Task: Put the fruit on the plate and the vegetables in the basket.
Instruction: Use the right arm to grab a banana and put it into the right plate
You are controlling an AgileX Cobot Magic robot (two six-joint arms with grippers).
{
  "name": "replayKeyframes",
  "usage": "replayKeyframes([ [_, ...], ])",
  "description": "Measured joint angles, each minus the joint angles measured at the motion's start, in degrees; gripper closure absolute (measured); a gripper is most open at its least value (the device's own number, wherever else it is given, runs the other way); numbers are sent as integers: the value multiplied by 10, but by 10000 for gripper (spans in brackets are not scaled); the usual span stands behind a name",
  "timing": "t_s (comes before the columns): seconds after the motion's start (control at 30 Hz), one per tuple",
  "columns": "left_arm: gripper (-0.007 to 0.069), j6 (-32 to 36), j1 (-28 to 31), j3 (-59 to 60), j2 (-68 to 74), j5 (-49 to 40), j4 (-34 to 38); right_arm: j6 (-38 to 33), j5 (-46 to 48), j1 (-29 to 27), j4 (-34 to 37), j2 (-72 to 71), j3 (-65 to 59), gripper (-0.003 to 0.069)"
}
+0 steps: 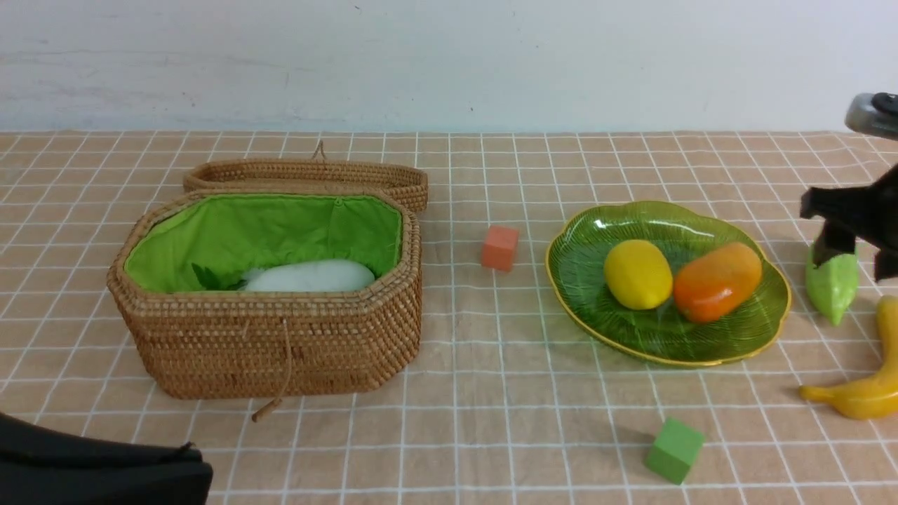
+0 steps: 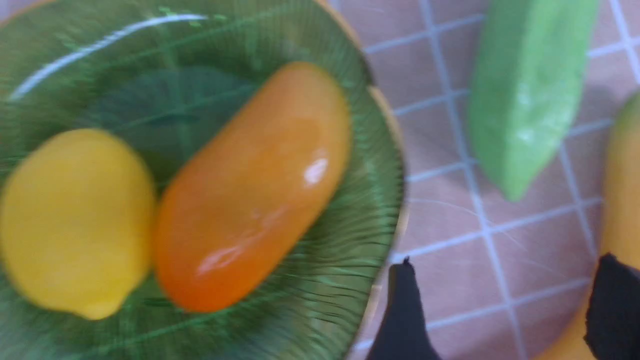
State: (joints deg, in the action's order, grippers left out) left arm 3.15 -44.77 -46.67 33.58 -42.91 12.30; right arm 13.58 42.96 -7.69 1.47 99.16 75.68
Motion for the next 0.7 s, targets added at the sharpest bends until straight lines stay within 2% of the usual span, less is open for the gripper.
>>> replayKeyframes([
  [0.2,638,1,0,0,0,0,0,12,53,-71,15,84,0,168],
  [0.47,638,1,0,0,0,0,0,13,44,-88,40,135,0,176],
  [0.57,638,1,0,0,0,0,0,13,40,-88,38,140,1,230],
  [0.67,638,1,0,0,0,0,0,13,45,-88,19,140,1,348],
  [0.7,638,1,0,0,0,0,0,13,51,-88,10,139,1,350],
])
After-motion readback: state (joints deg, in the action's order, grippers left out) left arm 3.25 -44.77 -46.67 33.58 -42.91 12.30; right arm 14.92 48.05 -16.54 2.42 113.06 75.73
